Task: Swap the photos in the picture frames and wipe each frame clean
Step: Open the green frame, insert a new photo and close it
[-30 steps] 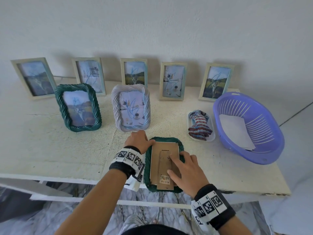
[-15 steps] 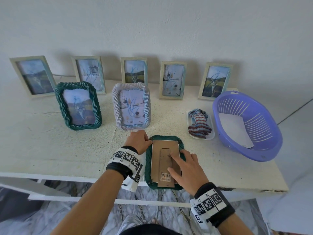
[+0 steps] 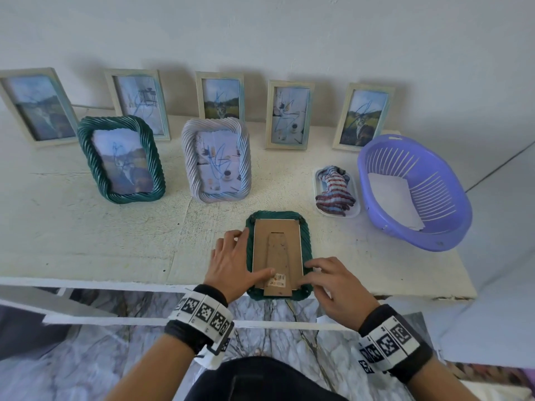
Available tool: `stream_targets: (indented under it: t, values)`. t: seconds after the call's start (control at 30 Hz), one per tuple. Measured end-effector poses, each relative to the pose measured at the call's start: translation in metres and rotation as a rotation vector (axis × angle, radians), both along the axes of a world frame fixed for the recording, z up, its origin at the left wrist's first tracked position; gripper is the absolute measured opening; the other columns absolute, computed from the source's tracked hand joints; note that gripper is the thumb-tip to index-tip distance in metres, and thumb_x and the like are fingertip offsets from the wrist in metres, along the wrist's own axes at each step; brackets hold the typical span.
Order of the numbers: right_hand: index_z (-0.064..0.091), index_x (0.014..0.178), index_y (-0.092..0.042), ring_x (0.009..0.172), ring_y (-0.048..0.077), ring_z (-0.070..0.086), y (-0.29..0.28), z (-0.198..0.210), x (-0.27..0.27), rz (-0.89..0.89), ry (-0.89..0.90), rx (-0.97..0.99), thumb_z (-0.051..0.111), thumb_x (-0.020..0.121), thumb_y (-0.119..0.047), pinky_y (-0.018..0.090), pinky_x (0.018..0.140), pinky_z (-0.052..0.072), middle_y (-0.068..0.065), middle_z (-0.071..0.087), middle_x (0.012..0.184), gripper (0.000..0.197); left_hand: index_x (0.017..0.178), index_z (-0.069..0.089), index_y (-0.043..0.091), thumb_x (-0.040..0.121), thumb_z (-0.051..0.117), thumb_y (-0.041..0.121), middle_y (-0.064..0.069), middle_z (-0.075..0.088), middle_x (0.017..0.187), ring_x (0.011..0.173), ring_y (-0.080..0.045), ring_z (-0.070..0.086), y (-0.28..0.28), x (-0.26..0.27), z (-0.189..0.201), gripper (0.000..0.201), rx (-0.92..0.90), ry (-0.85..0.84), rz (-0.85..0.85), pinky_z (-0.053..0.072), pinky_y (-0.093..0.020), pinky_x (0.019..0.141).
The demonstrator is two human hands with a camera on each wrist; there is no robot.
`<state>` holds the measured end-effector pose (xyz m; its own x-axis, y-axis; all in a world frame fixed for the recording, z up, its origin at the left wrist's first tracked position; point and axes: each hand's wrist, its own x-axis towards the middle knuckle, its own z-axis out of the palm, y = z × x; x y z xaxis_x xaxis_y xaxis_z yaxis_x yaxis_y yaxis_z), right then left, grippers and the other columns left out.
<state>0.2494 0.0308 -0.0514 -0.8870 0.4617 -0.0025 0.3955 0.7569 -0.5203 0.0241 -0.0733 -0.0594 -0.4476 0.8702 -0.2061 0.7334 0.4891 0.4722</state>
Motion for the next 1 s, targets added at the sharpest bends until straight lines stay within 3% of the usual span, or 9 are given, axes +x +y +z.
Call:
stream_targets:
  t: [0.17, 0.37, 0.43, 0.53, 0.57, 0.73, 0.8, 1.0]
  values:
    - [0.071, 0.095, -0.022, 0.094, 0.022, 0.05, -0.001, -0.003, -0.003, 0.018, -0.033, 0.016, 0.05, 0.082, -0.007, 0.029, 0.078, 0.045, 0.005, 0.06, 0.112, 0.029, 0.151, 0.017, 0.021, 0.069, 0.061, 0.076, -0.001, 0.027, 0.142, 0.128, -0.021, 0.03, 0.001, 0.001, 0.002, 0.108, -0.018, 0.057, -0.013, 0.03, -0.037, 0.106]
    - [0.064, 0.073, -0.012, 0.084, 0.025, 0.055, 0.003, 0.0, -0.009, -0.003, -0.006, 0.017, 0.035, 0.083, -0.019, 0.031, 0.07, 0.048, 0.005, 0.063, 0.097, 0.032, 0.149, 0.022, 0.022, 0.069, 0.062, 0.075, 0.0, 0.029, 0.14, 0.126, -0.019, 0.031, 0.0, 0.002, 0.004, 0.104, 0.008, 0.061, -0.018, 0.03, -0.035, 0.105]
    - [0.065, 0.084, -0.012, 0.085, 0.021, 0.05, 0.0, 0.003, -0.012, -0.043, -0.03, 0.02, 0.036, 0.084, -0.019, 0.033, 0.072, 0.049, 0.004, 0.061, 0.097, 0.03, 0.149, 0.021, 0.022, 0.068, 0.062, 0.076, 0.0, 0.029, 0.14, 0.126, -0.019, 0.031, 0.0, 0.002, 0.002, 0.106, 0.013, 0.061, -0.014, 0.03, -0.035, 0.105]
    - [0.058, 0.126, -0.022, 0.089, 0.018, 0.04, -0.007, 0.004, -0.019, -0.077, -0.129, 0.038, 0.035, 0.085, -0.02, 0.03, 0.076, 0.044, 0.004, 0.053, 0.101, 0.047, 0.151, 0.019, 0.022, 0.067, 0.061, 0.078, 0.0, 0.029, 0.14, 0.126, -0.019, 0.031, -0.001, 0.002, -0.001, 0.108, 0.014, 0.075, -0.01, 0.03, -0.035, 0.104]
    - [0.055, 0.132, -0.025, 0.09, 0.019, 0.038, -0.009, 0.004, -0.02, -0.086, -0.152, 0.052, 0.034, 0.085, -0.021, 0.031, 0.077, 0.045, 0.004, 0.05, 0.102, 0.052, 0.151, 0.019, 0.022, 0.067, 0.061, 0.078, 0.001, 0.029, 0.14, 0.126, -0.019, 0.031, 0.0, 0.001, -0.002, 0.109, 0.013, 0.075, -0.006, 0.03, -0.035, 0.105]
    - [0.059, 0.13, -0.023, 0.094, 0.023, 0.041, -0.013, -0.001, -0.025, -0.134, -0.166, 0.092, 0.043, 0.085, -0.015, 0.032, 0.076, 0.047, 0.007, 0.049, 0.104, 0.048, 0.15, 0.023, 0.025, 0.06, 0.055, 0.086, 0.001, 0.034, 0.14, 0.126, -0.02, 0.031, 0.0, -0.01, -0.001, 0.114, 0.008, -0.021, -0.02, 0.03, -0.037, 0.105]
    - [0.062, 0.125, -0.022, 0.09, 0.024, 0.043, -0.014, -0.002, -0.025, -0.15, -0.133, 0.1, 0.043, 0.082, -0.014, 0.031, 0.073, 0.048, 0.007, 0.051, 0.1, 0.048, 0.152, 0.019, 0.026, 0.053, 0.043, 0.091, 0.003, 0.03, 0.145, 0.131, -0.019, 0.026, -0.005, -0.019, -0.002, 0.121, -0.005, -0.07, -0.091, 0.026, -0.038, 0.108]
    - [0.065, 0.122, -0.021, 0.087, 0.024, 0.046, -0.017, -0.005, -0.026, -0.17, -0.098, 0.106, 0.044, 0.08, -0.015, 0.029, 0.072, 0.047, 0.006, 0.051, 0.099, 0.047, 0.155, 0.008, 0.024, 0.052, 0.041, 0.089, 0.006, 0.021, 0.151, 0.135, -0.016, 0.017, -0.015, -0.031, -0.008, 0.126, -0.031, -0.058, -0.246, 0.02, -0.038, 0.111]
